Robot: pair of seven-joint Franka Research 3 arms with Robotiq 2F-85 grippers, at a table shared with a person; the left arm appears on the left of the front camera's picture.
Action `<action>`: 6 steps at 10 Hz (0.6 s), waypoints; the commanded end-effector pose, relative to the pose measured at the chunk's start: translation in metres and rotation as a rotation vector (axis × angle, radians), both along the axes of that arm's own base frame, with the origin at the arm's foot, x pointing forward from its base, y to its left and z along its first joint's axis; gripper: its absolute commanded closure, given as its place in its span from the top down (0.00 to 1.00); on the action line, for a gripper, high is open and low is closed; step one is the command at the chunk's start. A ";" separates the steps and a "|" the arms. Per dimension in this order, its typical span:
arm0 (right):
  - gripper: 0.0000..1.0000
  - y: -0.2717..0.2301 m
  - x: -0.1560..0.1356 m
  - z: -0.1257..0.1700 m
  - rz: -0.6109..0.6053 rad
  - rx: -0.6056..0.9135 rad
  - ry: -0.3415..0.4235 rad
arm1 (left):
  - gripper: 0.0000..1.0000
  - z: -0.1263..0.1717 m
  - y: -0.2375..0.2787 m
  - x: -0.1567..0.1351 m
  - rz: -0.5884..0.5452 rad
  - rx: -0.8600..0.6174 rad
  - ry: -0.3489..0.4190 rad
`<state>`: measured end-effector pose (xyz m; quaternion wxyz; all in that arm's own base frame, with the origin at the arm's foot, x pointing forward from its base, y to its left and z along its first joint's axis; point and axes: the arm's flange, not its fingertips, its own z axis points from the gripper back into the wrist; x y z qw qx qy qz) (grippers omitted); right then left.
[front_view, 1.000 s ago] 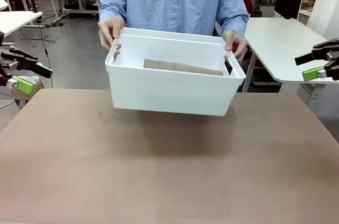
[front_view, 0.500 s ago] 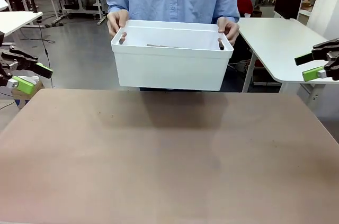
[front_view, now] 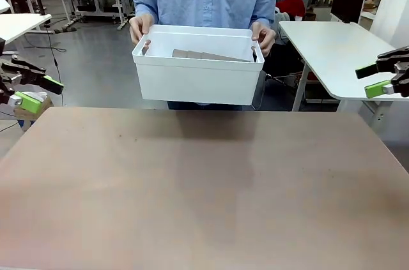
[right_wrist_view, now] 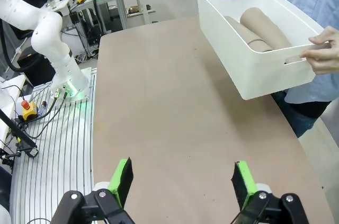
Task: Stack the cups and store them in the basket.
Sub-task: Place the stack of Reusable plastic cups into the Pantry Basket.
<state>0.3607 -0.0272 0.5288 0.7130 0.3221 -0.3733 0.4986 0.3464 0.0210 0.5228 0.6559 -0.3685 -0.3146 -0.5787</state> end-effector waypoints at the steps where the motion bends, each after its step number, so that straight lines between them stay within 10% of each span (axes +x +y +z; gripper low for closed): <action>1: 1.00 0.000 -0.003 -0.002 0.008 0.018 -0.020 | 1.00 0.001 -0.001 0.000 0.004 -0.006 -0.007; 6: 1.00 0.000 -0.003 -0.002 0.008 0.018 -0.020 | 1.00 0.001 -0.001 0.000 0.004 -0.006 -0.007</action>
